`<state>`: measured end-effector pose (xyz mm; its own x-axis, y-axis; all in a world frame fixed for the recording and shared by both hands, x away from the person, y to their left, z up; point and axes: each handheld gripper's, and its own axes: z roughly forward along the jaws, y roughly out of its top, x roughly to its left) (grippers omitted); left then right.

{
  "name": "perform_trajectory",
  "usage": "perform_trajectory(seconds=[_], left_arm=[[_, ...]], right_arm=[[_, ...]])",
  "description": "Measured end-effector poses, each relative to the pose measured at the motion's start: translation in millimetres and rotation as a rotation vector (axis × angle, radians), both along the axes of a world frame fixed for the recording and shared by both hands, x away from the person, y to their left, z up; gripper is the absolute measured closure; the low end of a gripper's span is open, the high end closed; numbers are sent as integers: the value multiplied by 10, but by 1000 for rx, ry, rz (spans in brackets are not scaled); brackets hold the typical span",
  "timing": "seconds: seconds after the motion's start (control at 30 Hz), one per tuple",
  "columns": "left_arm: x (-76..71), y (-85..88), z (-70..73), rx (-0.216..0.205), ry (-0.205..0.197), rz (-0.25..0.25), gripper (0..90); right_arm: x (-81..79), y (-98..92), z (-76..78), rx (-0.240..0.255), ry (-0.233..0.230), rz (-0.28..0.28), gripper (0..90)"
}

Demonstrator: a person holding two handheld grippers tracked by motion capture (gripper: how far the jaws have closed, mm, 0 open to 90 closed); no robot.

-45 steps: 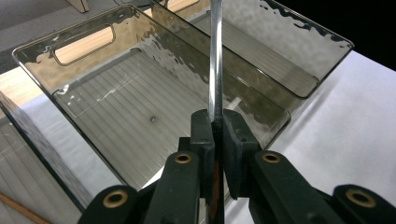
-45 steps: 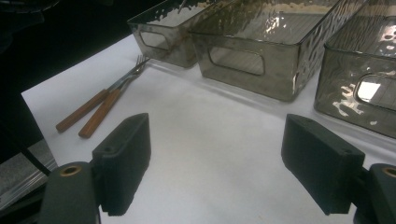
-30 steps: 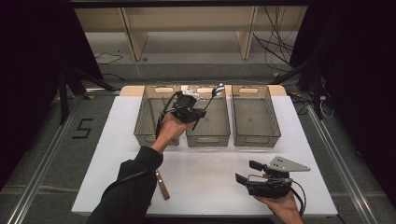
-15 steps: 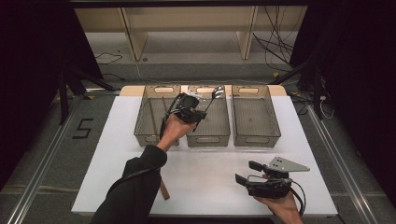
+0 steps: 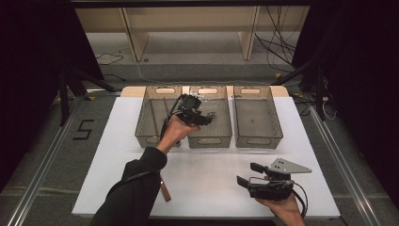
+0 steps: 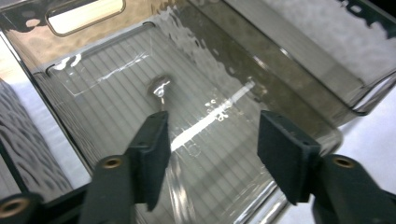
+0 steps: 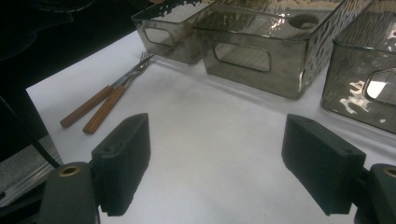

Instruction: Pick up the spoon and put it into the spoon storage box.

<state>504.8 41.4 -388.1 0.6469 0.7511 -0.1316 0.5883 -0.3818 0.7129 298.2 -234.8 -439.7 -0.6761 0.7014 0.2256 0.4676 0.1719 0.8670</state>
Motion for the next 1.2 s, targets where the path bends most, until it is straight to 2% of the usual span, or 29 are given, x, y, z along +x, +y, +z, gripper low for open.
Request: perform_trajectory(seconds=[0.3,0.53,0.67,0.93,1.2], left_arm=[[-129,89,89,-6,-6,-24,308],[-284,242,163,-49,-20,-21,258],[-369,342,160,-51,-2,-33,232],[-552,524,153,-84,0,-35,211],[-760,702,103,-82,2,-49,206]], right_arm=[[-1,1,1,0,1,-3,246],[-1,4,2,0,1,-4,246],[-3,3,4,0,1,-5,246],[-2,12,6,-1,-1,-3,246],[-5,11,12,-3,-3,-5,246]])
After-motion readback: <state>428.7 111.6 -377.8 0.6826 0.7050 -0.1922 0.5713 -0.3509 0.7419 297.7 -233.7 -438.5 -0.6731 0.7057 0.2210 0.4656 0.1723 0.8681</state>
